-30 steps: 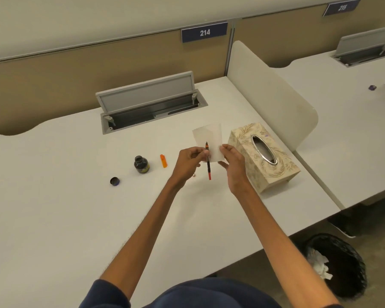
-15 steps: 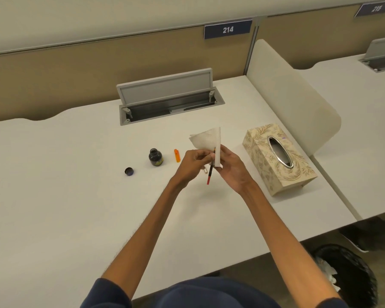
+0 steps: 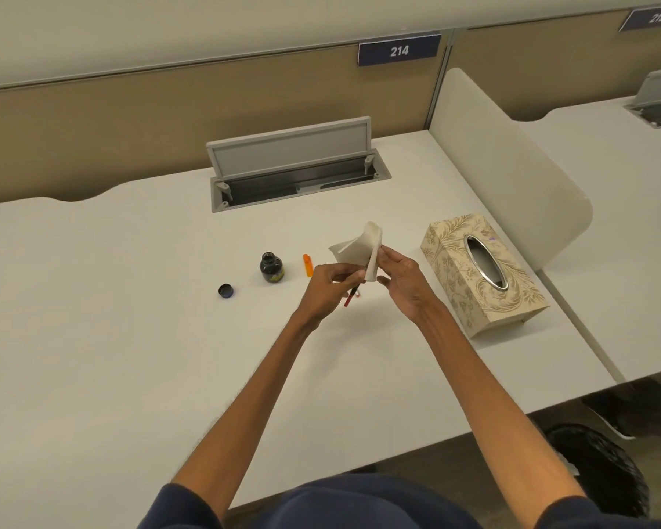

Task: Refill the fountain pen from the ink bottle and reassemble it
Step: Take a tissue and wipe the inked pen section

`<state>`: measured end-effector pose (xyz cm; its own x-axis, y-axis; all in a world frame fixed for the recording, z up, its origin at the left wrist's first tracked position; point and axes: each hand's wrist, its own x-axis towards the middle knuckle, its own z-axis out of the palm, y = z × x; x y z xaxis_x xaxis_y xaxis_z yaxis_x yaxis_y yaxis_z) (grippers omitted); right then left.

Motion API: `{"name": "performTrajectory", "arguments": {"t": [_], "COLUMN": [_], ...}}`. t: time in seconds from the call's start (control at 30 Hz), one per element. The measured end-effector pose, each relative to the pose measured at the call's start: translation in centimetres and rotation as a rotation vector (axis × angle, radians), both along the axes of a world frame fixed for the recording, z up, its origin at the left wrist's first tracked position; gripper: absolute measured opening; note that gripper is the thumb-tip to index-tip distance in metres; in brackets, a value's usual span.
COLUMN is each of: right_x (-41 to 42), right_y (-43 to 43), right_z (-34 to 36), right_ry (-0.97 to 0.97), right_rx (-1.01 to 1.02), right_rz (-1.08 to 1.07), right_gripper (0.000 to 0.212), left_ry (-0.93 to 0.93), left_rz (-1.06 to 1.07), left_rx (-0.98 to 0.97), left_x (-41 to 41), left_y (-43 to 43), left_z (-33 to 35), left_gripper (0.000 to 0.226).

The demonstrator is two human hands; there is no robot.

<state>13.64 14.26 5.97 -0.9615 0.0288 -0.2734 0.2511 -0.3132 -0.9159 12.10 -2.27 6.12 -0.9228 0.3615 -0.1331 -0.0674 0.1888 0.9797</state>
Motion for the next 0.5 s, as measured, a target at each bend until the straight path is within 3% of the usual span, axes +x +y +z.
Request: {"name": "performTrajectory", "arguments": {"t": [0.3,0.5], "right_x": [0.0,0.2], "right_y": [-0.9,-1.9], "right_z": [-0.9,-0.4], "right_ry": [-0.027,0.066], "right_rx": [-0.008,0.145], "right_rz": [-0.129,-0.273], "right_gripper": [0.021,0.024], "left_ry": [0.128,0.167], "left_rz": [0.080,0.150], "left_rx": [-0.113,-0.172], "left_x": [-0.1,-0.3], "left_y": [0.0,0.0], "left_z": [-0.1,-0.6], "left_gripper": [0.016,0.012]}}
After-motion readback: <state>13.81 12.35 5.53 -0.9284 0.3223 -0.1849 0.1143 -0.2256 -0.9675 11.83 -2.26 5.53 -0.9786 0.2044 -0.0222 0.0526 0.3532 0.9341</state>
